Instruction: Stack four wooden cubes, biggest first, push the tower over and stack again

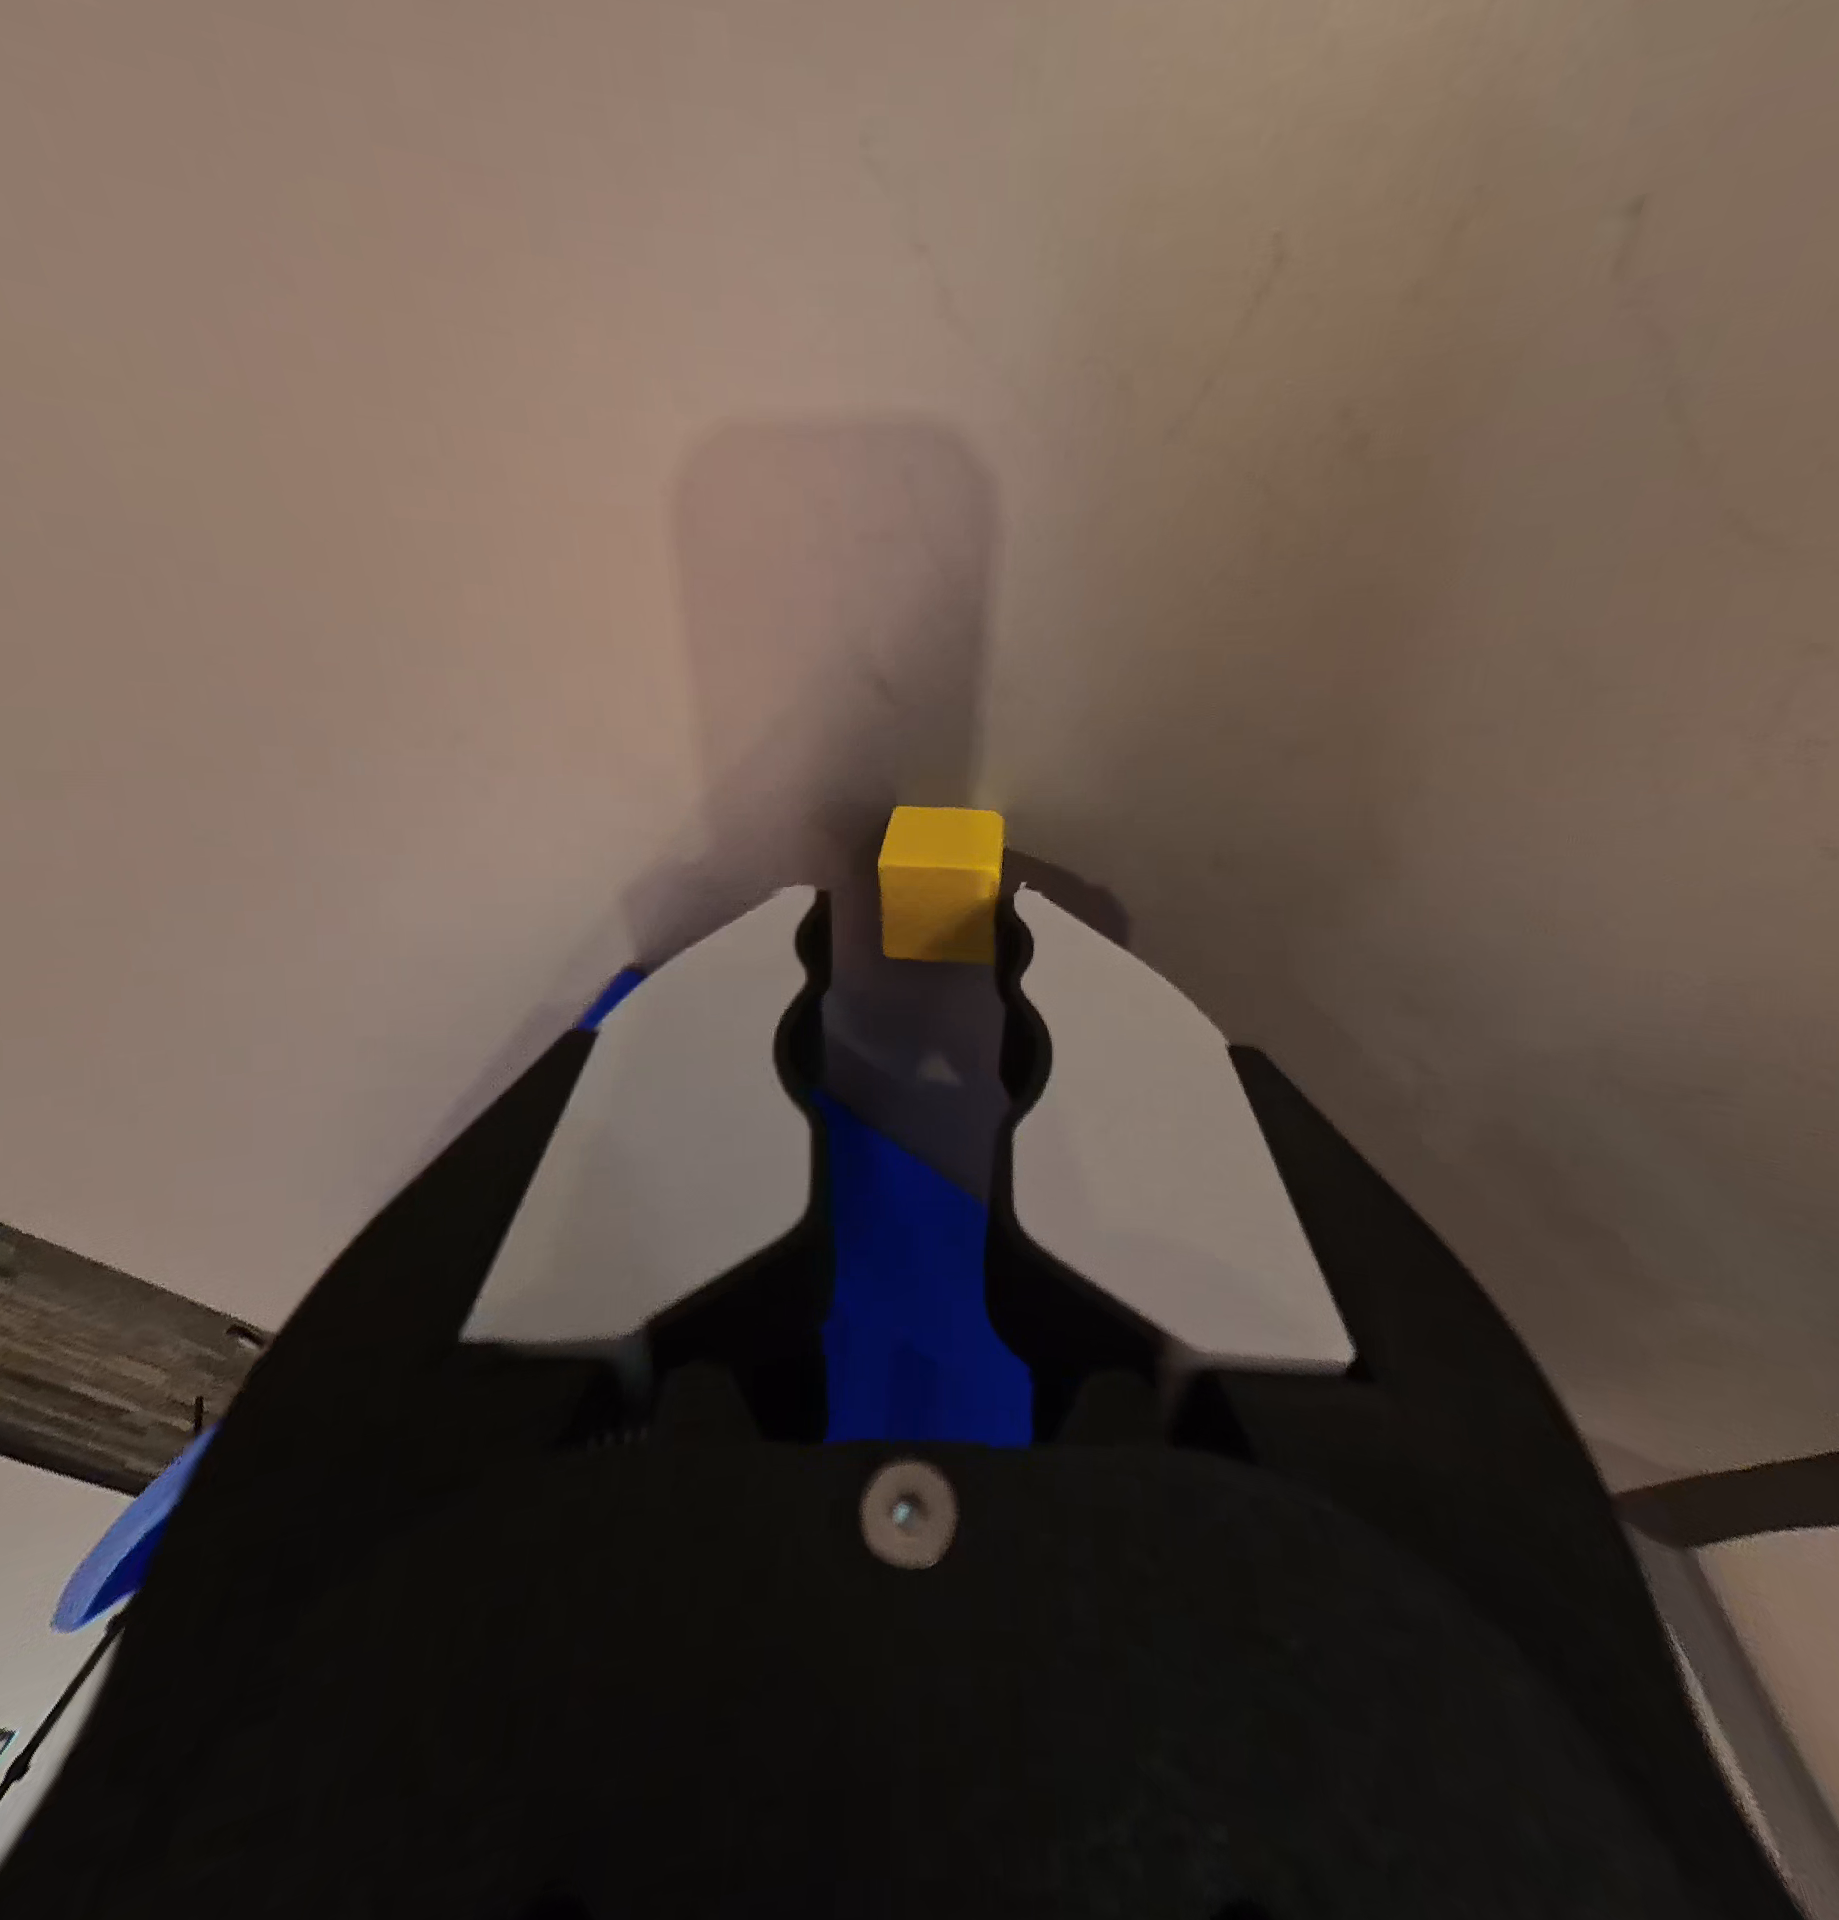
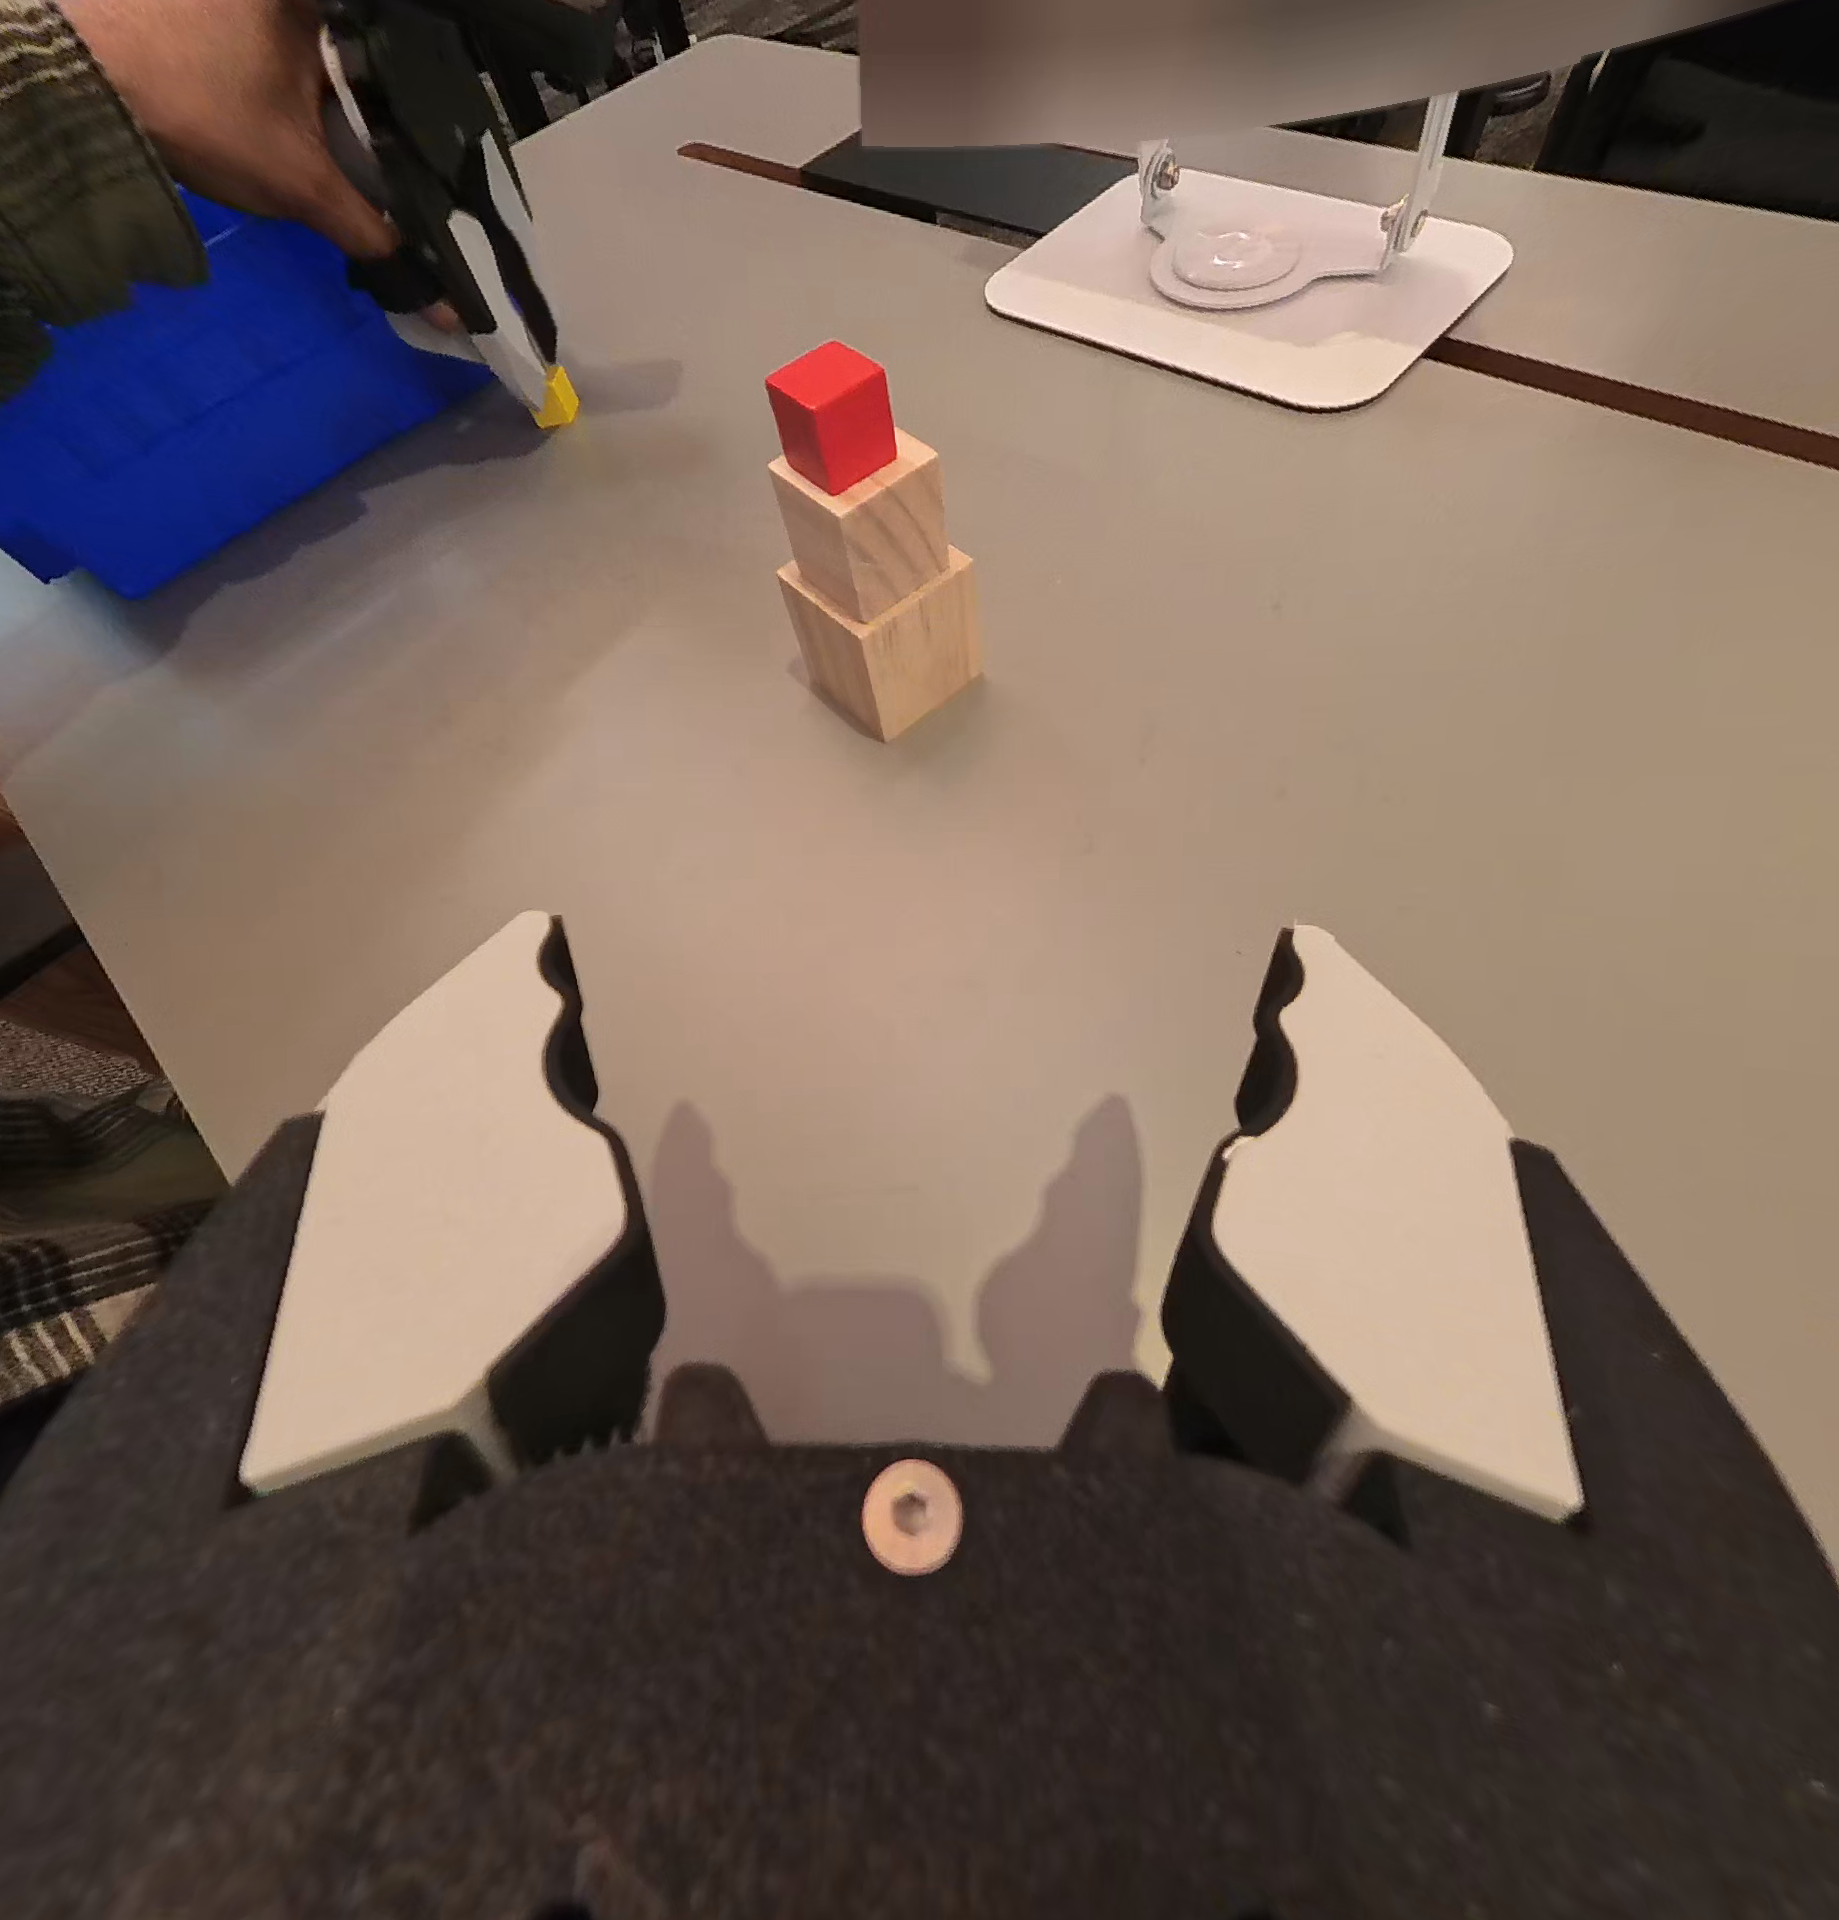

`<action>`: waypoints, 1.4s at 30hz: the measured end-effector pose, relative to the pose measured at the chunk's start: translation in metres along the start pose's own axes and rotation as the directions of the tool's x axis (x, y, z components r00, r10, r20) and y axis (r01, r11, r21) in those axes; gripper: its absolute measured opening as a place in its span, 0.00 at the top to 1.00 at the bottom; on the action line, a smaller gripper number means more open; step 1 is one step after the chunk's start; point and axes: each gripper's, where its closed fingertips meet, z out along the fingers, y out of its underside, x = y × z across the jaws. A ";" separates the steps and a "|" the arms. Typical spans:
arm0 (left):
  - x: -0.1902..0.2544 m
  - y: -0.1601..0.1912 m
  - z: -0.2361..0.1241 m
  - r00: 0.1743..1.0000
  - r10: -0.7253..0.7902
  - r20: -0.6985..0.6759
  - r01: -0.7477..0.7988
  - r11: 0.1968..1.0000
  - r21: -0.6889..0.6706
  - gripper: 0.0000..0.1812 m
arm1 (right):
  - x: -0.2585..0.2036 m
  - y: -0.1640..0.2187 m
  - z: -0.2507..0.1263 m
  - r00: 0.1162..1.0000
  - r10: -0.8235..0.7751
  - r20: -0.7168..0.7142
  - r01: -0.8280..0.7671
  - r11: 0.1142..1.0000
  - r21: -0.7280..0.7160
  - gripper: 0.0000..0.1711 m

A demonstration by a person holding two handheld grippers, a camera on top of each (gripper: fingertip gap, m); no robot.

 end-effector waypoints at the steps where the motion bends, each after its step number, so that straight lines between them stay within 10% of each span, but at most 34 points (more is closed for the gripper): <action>1: 0.001 0.002 0.001 1.000 -0.003 -0.003 0.003 1.000 -0.013 0.85 | 0.000 0.000 -0.001 1.000 0.000 -0.001 0.000 1.000 0.002 0.29; 11: 0.006 0.001 0.001 0.999 -0.010 -0.034 0.010 1.000 -0.020 0.88 | 0.001 -0.005 -0.007 1.000 0.000 -0.008 0.000 1.000 0.023 0.29; 19: 0.025 -0.040 -0.045 0.995 0.031 -0.096 -0.007 0.971 0.240 0.89 | 0.001 -0.007 -0.011 1.000 0.000 -0.012 0.000 0.999 0.034 0.30; 33: 0.147 -0.133 -0.185 0.865 0.497 0.067 -0.498 0.835 0.235 0.89 | 0.000 -0.006 -0.009 1.000 -0.005 -0.010 0.005 1.000 0.024 0.30; 42: 0.197 -0.178 -0.179 0.754 0.649 0.101 -0.656 0.739 0.151 0.88 | 0.002 -0.011 -0.019 1.000 -0.003 -0.013 0.003 0.999 0.054 0.30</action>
